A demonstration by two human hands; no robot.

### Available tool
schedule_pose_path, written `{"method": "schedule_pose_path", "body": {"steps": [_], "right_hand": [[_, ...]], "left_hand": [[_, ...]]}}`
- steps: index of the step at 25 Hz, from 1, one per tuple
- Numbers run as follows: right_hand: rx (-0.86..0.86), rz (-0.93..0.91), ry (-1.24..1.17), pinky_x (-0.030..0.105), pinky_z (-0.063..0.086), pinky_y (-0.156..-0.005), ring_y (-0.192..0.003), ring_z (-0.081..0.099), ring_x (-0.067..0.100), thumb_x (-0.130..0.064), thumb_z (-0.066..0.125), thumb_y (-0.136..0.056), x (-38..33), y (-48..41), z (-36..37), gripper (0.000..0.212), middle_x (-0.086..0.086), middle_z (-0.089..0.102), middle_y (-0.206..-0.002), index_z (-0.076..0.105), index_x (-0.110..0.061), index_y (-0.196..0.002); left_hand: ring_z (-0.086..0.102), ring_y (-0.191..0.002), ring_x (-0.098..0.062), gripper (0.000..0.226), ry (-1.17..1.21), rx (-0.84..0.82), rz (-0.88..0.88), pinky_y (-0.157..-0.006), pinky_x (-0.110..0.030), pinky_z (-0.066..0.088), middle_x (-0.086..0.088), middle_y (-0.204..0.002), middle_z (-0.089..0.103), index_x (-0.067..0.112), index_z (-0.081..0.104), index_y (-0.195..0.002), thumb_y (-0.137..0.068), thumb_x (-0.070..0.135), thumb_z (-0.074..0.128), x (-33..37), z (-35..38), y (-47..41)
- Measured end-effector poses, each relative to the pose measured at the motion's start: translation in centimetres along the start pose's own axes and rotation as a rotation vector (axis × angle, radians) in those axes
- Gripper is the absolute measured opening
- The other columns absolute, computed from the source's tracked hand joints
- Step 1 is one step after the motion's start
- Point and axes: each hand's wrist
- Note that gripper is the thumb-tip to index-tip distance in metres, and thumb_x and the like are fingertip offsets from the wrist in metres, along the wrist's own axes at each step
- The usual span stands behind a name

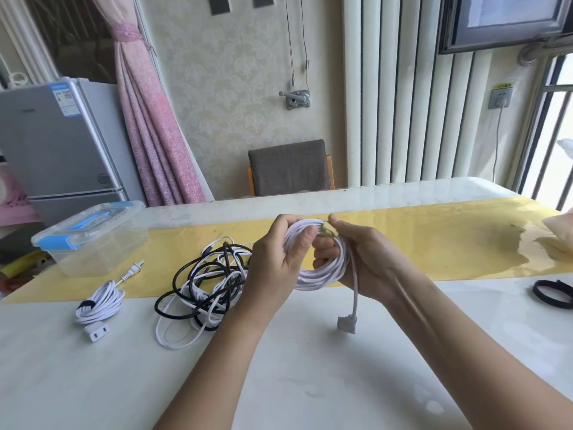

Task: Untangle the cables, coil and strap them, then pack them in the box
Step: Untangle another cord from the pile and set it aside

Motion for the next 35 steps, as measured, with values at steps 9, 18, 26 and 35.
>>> {"method": "schedule_pose_path", "body": {"steps": [9,18,26,35], "right_hand": [[0.338,-0.165,0.640,0.035,0.047,-0.087,-0.095,0.061,0.021,-0.038,0.045,-0.098,3.2,-1.4,-1.1,0.030,0.002,0.068,-0.098,0.060,-0.014,-0.108],[0.304,-0.121,1.715,0.027,0.038,-0.089,-0.115,0.053,0.023,-0.039,0.046,-0.098,6.5,-3.0,-4.8,0.041,0.007,0.055,-0.128,0.050,-0.017,-0.131],[0.275,-0.109,1.821,0.027,0.035,-0.097,-0.121,0.046,0.020,-0.041,0.046,-0.097,7.3,-2.9,-4.8,0.038,0.000,0.048,-0.132,0.053,-0.022,-0.129],[0.260,-0.152,1.844,0.023,0.033,-0.094,-0.121,0.046,0.019,-0.039,0.045,-0.098,7.3,-2.5,-4.8,0.037,0.000,0.046,-0.133,0.051,-0.023,-0.130]], "left_hand": [[0.057,-0.073,-0.012,0.024,0.631,0.389,-0.451,-0.075,-0.028,0.048,0.001,-0.079,0.061,0.012,0.064,-0.089,-0.098,0.026,0.047,1.2,-8.7,-0.5],[0.070,-0.079,-0.007,0.023,0.744,0.716,-0.489,-0.065,-0.025,0.058,0.000,-0.094,0.073,0.007,0.062,-0.095,-0.102,0.015,0.041,-1.3,-21.2,0.0],[0.056,-0.065,-0.013,0.026,0.541,0.730,-0.858,-0.053,-0.026,0.053,-0.019,-0.123,0.058,0.000,0.055,-0.119,-0.103,0.012,0.038,-7.7,-24.8,1.5],[0.053,-0.073,-0.026,0.014,-0.134,0.512,-1.011,-0.052,-0.026,0.045,-0.021,-0.092,0.060,-0.008,0.057,-0.094,-0.091,-0.007,0.044,-12.8,-21.9,1.8]]}}
Point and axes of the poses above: each hand's wrist, its own y-axis away from the middle knuckle, its own z-axis out of the palm, x = y × z
